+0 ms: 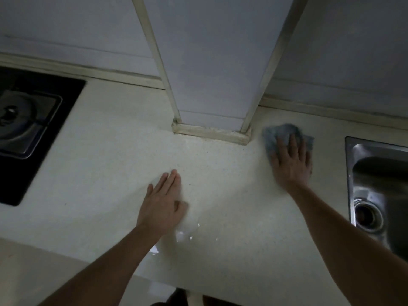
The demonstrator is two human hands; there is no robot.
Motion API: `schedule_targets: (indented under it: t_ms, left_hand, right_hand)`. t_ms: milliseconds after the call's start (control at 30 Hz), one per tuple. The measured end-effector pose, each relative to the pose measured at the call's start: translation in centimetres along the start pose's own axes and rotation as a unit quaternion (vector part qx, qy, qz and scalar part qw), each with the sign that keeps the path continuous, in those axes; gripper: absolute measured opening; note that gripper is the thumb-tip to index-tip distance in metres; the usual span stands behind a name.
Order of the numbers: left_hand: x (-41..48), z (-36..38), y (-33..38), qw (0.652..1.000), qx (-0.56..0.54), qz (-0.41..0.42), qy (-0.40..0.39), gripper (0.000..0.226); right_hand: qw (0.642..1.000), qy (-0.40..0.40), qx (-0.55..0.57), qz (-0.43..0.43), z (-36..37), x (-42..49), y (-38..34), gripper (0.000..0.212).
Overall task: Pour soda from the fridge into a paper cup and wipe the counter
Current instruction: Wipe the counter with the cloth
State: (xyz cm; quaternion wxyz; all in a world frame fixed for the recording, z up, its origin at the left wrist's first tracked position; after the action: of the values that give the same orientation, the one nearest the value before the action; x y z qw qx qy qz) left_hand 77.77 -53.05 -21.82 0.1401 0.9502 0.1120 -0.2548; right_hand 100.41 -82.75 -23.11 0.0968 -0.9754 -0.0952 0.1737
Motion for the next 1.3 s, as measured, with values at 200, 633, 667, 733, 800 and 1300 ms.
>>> schedule_targets:
  t_ms: [200,633,667,733,800,1300]
  left_hand:
    - [-0.4,-0.6,0.3,1.000,0.000,0.004,-0.002,0.073]
    - [-6.1,0.5,-2.9,0.998,0.015,0.046,0.031,0.069]
    - [-6.4,0.9,-3.1,0.998,0.025,0.049,0.025,0.068]
    - [-6.8,1.4,-3.4,0.998,0.036,0.056,0.023,0.066]
    - [-7.0,1.3,-3.6,0.997,0.024,0.062,0.034,0.064]
    - [-6.5,1.5,-4.8,0.998,0.008,0.061,0.011,0.052]
  right_hand:
    - [0.992,-0.018,-0.007,-0.123,4.2,-9.3,-4.2,0.060]
    - [0.975,0.025,0.142,-0.172,6.8,-14.6,-10.0,0.040]
    - [0.971,0.016,0.144,-0.188,7.3,-15.1,-11.0,0.039]
    - [0.959,0.001,0.179,-0.218,8.2,-16.5,-13.0,0.038]
    - [0.947,0.017,0.209,-0.243,7.7,-18.0,-14.3,0.036]
    - [0.993,-0.046,0.056,-0.090,9.8,-16.3,-18.3,0.069]
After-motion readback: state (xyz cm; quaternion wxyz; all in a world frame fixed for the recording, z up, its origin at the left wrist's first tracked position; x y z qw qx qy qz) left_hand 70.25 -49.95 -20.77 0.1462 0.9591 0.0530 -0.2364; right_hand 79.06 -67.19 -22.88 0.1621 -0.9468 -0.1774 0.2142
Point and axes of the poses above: each hand's wrist, its own x-axis towards the middle knuckle, its own z-axis out of the palm, y = z × x, the point moved 10 cm from there along x, towards the middle knuckle, and after that the axes turned 6 degrees about -y, right-handed, at the moved point
